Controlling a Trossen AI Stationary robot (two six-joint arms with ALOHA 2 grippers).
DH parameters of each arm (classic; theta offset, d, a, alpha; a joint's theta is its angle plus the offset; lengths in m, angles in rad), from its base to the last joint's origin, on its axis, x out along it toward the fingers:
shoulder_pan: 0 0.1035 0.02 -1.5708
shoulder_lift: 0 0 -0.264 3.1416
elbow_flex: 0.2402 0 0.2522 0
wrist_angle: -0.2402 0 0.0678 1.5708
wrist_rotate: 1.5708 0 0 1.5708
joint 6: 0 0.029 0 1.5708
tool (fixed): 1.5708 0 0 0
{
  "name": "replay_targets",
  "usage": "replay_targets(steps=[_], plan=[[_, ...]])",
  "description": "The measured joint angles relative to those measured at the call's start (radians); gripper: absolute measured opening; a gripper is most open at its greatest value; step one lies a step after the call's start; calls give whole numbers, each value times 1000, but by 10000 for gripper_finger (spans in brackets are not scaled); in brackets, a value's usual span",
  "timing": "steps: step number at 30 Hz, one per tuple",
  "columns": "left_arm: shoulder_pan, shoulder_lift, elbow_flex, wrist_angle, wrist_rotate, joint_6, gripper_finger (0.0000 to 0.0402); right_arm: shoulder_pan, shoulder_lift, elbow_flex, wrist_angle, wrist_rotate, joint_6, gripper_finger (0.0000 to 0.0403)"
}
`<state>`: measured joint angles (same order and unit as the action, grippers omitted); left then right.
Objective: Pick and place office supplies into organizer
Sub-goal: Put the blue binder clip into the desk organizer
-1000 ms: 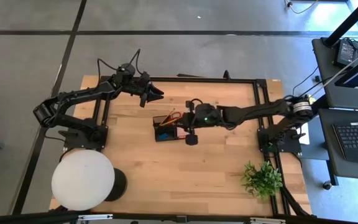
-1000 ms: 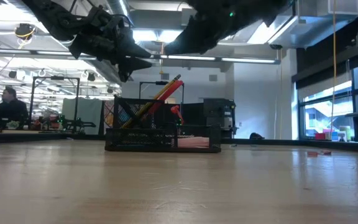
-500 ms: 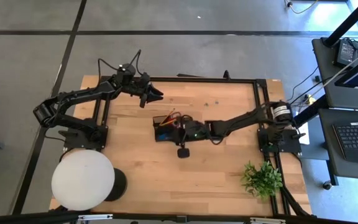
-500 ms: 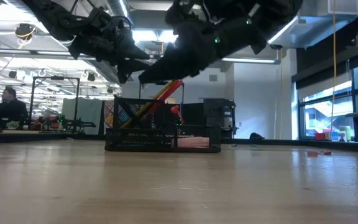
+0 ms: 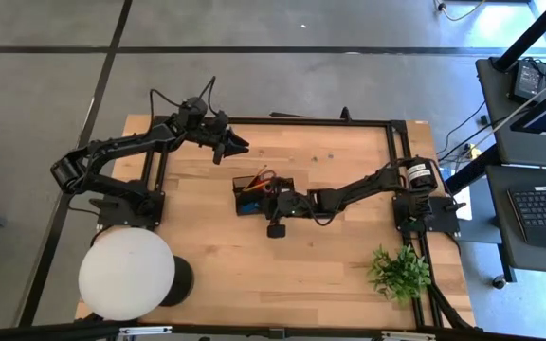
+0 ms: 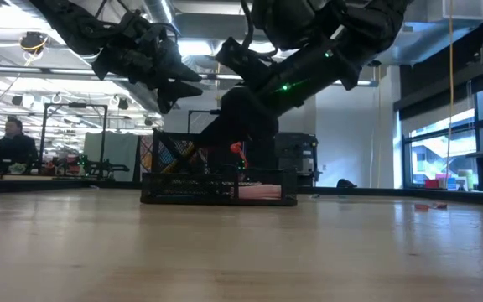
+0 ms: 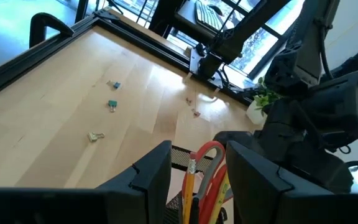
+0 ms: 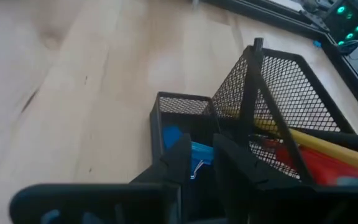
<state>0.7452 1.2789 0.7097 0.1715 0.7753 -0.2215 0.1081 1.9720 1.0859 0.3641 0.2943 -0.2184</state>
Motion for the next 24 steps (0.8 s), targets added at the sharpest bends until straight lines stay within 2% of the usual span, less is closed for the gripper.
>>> replay_targets(steps=[7,24], plan=[[0,0,0,0,-51,0,147,-13,0,0,-9,35,1,64],[0,0,0,0,-52,-2,147,-19,0,0,-10,36,6,66]])
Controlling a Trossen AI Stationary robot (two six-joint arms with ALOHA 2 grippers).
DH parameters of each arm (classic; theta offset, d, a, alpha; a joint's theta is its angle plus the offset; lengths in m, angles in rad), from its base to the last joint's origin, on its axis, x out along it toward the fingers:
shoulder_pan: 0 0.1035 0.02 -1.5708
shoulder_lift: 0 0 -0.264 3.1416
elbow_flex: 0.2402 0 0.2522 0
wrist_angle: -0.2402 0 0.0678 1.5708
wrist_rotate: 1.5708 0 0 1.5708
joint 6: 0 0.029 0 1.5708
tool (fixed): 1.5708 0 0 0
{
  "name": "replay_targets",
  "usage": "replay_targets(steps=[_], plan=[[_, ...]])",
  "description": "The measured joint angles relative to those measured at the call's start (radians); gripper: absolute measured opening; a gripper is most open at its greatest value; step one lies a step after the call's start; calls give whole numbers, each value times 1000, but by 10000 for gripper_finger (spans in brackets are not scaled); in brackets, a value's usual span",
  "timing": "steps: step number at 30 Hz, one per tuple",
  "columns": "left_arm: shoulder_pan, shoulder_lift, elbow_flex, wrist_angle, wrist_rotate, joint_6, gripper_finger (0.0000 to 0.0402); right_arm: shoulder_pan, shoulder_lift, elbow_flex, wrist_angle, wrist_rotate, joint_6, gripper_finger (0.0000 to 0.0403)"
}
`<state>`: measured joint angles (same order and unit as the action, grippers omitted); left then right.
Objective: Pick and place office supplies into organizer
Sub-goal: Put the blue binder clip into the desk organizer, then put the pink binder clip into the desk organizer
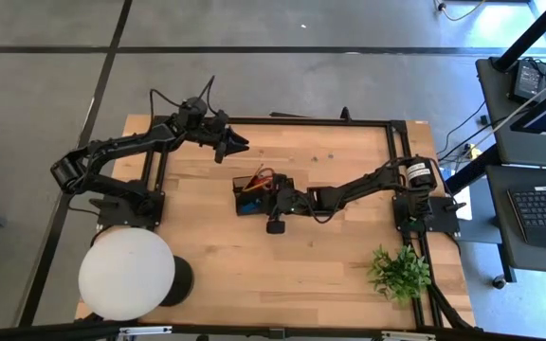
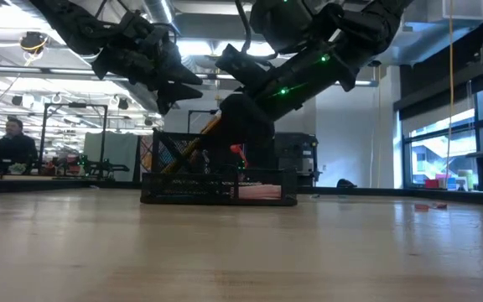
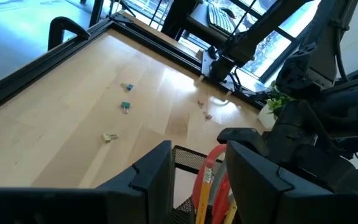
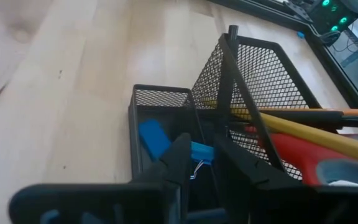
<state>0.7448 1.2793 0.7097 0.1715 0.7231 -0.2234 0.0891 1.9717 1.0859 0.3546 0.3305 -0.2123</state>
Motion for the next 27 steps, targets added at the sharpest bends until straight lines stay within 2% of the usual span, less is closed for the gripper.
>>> replay_targets(steps=[11,18,22,27], plan=[[0,0,0,0,0,1,147,0,0,0,0,-1,-1,111],[0,0,0,0,0,1,147,0,-7,0,-8,-2,26,114],[0,0,0,0,0,1,147,9,-62,1,-83,-2,135,115],[0,0,0,-4,0,1,147,22,-186,1,-290,-3,260,115]])
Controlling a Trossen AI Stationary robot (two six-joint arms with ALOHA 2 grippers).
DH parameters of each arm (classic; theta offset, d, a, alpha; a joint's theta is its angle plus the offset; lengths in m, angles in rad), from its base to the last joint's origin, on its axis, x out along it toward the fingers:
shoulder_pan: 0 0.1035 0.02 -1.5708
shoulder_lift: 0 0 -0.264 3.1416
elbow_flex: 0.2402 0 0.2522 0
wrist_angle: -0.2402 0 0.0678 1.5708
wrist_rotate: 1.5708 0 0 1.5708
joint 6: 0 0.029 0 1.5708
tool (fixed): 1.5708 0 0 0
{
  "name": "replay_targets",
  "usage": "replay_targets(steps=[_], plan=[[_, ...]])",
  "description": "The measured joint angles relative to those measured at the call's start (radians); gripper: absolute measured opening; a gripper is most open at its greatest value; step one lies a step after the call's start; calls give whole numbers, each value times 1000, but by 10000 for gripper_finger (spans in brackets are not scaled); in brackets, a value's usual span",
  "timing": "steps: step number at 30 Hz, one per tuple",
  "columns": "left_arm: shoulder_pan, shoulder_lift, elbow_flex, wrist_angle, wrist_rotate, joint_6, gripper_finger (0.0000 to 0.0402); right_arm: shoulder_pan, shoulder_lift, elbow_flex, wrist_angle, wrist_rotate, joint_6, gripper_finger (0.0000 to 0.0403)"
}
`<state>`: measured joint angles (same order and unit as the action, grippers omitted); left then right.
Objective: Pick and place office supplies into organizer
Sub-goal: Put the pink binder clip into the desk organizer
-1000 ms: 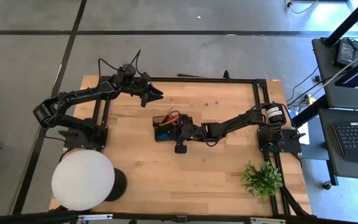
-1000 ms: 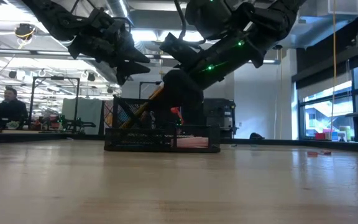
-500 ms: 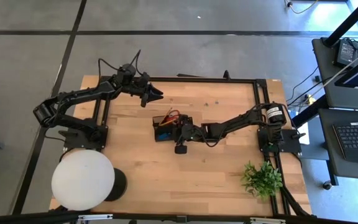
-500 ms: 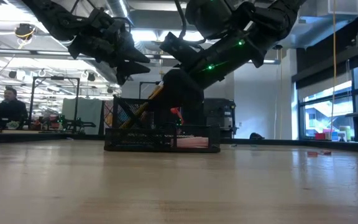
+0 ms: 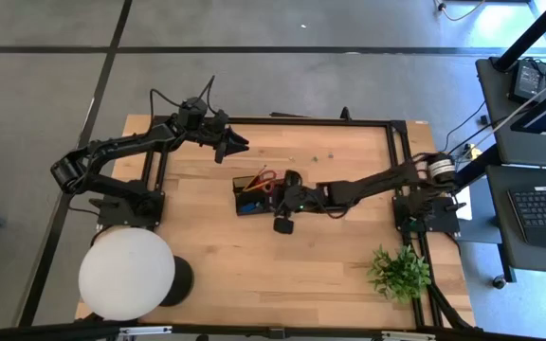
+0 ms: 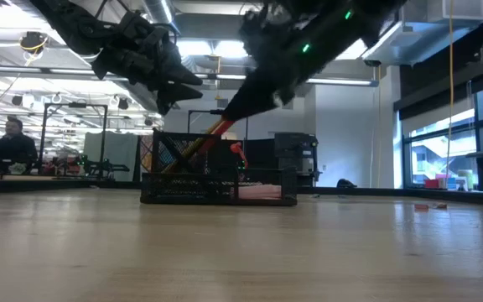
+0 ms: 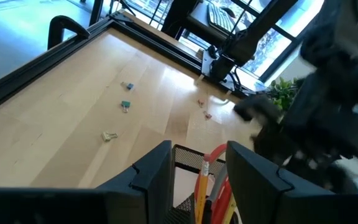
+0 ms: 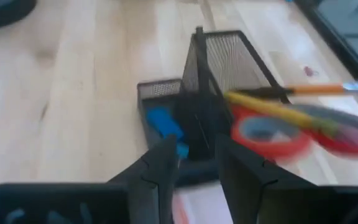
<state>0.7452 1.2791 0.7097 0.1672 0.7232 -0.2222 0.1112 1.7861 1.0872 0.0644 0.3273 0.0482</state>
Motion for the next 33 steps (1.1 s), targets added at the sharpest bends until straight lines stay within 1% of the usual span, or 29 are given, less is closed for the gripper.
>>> replay_targets(steps=[3,6,9,11,13,14,15,17,19,28,30,33], plan=[[0,0,0,-8,0,0,147,5,-90,1,-171,-53,66,115],[0,0,0,-16,0,0,147,4,-176,1,-394,-124,184,115],[0,0,0,-19,0,0,147,-7,-244,0,-658,-209,326,115],[-2,0,0,-20,0,0,147,-23,-279,0,-807,-265,458,115],[-4,0,0,-21,0,0,147,-34,-298,0,-928,-290,574,115],[-4,0,0,-21,0,0,147,-37,-301,0,-978,-292,605,115],[-4,0,0,-21,0,0,147,-39,-301,0,-1017,-297,603,115],[-5,0,0,-21,1,0,147,-39,-302,0,-1069,-297,508,115],[-5,0,0,-21,0,0,147,-39,-302,-1,-1099,-297,358,115],[-4,0,0,-26,1,0,147,-44,-302,-18,-1117,-296,-272,115],[-4,0,0,-39,2,0,147,-47,-302,-47,-1118,-296,-328,116],[-4,0,0,-58,2,6,147,-66,-301,-120,-1100,-297,-339,125]])
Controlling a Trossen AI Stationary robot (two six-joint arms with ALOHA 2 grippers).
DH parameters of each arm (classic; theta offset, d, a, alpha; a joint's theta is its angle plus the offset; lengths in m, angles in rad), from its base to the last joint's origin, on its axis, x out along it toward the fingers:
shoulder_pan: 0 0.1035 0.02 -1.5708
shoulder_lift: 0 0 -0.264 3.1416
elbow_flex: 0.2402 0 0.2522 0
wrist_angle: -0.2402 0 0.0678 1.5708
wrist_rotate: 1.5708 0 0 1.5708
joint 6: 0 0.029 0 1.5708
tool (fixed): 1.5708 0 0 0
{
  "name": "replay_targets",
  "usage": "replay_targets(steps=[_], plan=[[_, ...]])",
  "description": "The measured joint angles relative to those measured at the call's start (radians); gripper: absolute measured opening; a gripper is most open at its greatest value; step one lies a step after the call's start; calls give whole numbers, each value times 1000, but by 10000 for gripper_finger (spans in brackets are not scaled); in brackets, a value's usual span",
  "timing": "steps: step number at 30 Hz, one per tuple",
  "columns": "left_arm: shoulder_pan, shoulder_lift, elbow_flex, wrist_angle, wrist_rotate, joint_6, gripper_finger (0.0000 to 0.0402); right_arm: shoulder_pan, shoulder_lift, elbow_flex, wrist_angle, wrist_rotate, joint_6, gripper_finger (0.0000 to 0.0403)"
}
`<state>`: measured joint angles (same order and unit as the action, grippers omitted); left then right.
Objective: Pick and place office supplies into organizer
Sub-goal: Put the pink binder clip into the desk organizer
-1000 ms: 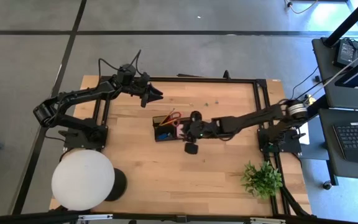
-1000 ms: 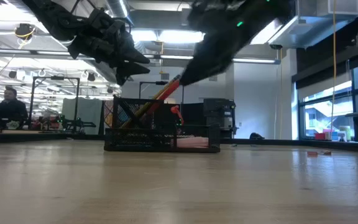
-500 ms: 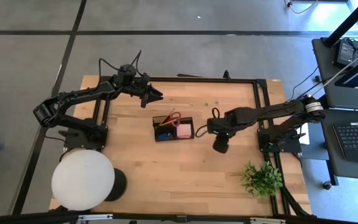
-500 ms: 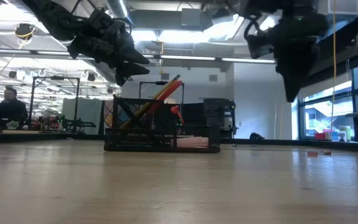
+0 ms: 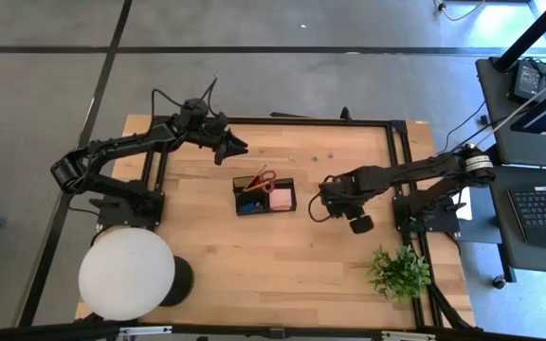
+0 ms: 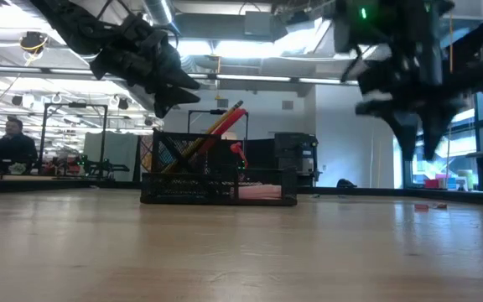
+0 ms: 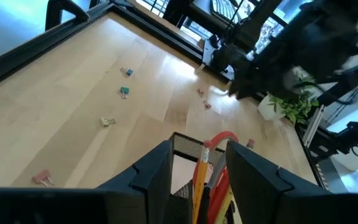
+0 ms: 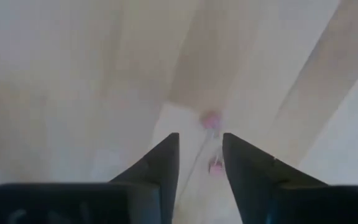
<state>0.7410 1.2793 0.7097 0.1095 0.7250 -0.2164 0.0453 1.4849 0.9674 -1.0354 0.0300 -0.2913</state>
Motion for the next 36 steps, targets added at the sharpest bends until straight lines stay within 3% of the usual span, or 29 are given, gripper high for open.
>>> replay_targets(steps=[6,13,16,27,36], plan=[[0,0,0,-9,0,46,147,-48,0,-136,96,2,1,180],[0,0,0,-9,-1,47,147,-50,0,-190,168,2,-3,223],[0,0,0,-9,-1,47,147,-49,0,-190,181,3,-14,228],[0,0,0,-9,-2,46,147,-49,4,-190,236,58,-342,229],[0,0,0,-9,-2,47,147,-50,7,-217,300,55,-401,229]])
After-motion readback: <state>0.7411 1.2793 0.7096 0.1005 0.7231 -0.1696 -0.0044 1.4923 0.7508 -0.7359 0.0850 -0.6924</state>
